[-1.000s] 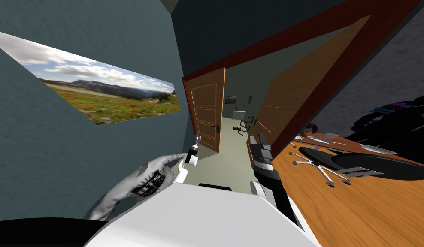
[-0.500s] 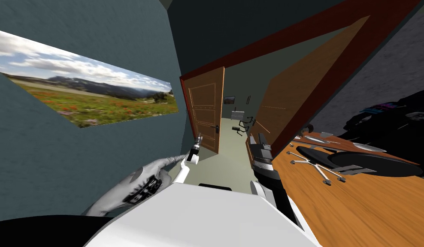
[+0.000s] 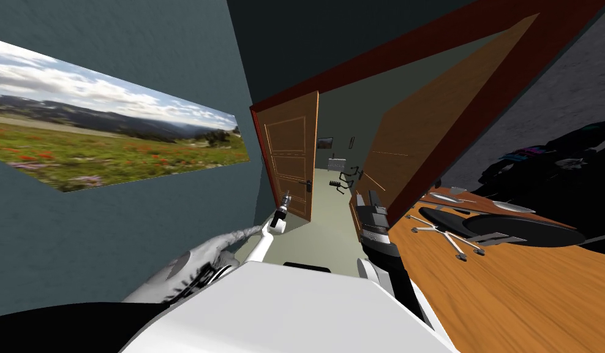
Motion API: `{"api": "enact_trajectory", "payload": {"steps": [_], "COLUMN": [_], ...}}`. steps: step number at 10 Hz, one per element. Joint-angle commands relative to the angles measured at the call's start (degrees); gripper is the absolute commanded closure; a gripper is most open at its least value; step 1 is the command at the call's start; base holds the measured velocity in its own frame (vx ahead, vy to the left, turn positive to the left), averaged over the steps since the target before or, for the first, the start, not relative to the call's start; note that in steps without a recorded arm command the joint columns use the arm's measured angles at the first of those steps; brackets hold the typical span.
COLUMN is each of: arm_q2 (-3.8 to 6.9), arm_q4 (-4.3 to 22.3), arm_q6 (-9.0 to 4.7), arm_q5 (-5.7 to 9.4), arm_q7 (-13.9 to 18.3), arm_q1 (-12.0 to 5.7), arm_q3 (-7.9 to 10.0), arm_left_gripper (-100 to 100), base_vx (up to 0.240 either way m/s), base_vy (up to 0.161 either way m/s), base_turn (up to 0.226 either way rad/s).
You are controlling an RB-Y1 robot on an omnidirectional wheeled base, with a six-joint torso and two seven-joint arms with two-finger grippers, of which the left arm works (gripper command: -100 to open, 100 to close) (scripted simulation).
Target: Push the door open
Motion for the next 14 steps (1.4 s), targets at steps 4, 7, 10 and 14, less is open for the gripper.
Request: {"api": "enact_trajectory", "payload": {"steps": [4, 7, 10, 14], "arm_q2": [-0.55, -0.85, -1.21, -1.71], "arm_q4": [8.05, 12.85, 17.02, 21.92], "arm_q6": [0.41, 0.72, 0.98, 1.29], "arm_q5": [-0.53, -0.82, -1.08, -1.37], "arm_q7": [-0.15, -0.16, -0.17, -0.18], "arm_q1": [-4.63, -7.47, -9.94, -12.84], "arm_q3": [-0.41, -0.65, -0.85, -1.1], "arm_left_gripper": [-100, -100, -100, -100], "base_vx": [0.093, 0.088, 0.09, 0.064], "base_vy": [0.019, 0.031, 0.027, 0.02], "base_turn": [-0.064, -0.054, -0.052, -0.042]}}
